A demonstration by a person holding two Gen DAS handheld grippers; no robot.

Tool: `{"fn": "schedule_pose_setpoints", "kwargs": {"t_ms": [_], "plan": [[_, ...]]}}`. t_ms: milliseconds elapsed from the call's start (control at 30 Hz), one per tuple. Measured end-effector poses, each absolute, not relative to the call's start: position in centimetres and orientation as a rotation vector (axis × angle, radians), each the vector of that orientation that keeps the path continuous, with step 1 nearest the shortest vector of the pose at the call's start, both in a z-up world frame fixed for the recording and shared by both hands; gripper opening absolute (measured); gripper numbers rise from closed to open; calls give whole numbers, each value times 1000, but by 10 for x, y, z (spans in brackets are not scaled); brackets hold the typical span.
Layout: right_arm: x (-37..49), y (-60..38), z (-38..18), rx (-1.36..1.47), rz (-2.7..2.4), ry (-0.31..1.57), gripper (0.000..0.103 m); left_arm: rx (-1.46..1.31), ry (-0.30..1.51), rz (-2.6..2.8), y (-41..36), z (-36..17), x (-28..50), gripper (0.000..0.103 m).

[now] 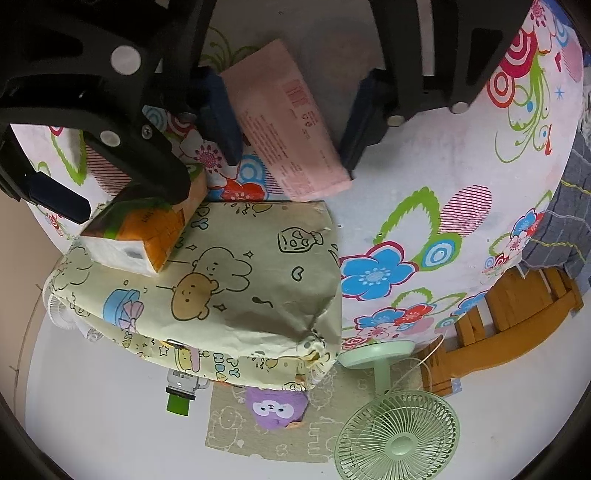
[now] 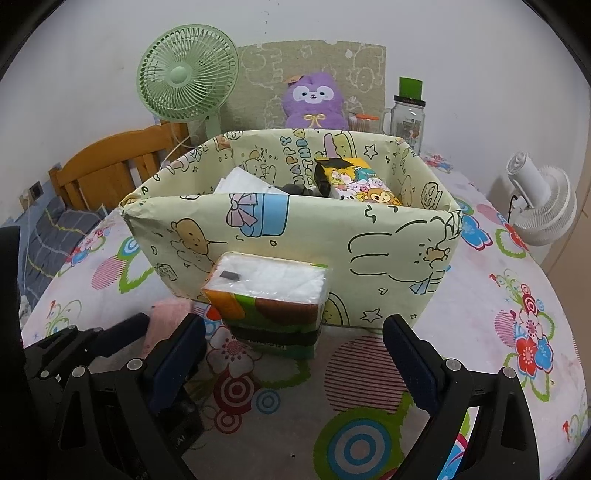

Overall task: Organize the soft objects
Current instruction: 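Grasp the pink wipe pack with the left gripper while the right grasps the tissue pack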

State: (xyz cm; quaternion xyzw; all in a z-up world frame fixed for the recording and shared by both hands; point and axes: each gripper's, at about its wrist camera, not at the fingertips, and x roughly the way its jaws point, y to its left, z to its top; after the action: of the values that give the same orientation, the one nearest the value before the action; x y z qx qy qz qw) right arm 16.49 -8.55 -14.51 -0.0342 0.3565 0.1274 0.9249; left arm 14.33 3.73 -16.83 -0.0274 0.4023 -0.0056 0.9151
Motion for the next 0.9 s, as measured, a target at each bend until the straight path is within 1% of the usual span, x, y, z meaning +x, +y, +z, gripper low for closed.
{"fn": "schedule_pose_setpoints", "kwargs": {"t_ms": [67,167,533,633,900], "plan": [[163,-85,-145,-72,264,733,98,-55,827,-27,37,-168,141,43],[161,-83,-145,-80,269,732,98,-50,827,-45,35,-168,138,40],[163,-78,-146,-85,268,731,98,-36,816,-74,30,-165,135,40],[167,-78,-147,-69,258,738,94,-38,816,-75,31,-164,137,40],[175,-76,-151,-41,257,753,92,-35,828,-76,34,-165,144,40]]}}
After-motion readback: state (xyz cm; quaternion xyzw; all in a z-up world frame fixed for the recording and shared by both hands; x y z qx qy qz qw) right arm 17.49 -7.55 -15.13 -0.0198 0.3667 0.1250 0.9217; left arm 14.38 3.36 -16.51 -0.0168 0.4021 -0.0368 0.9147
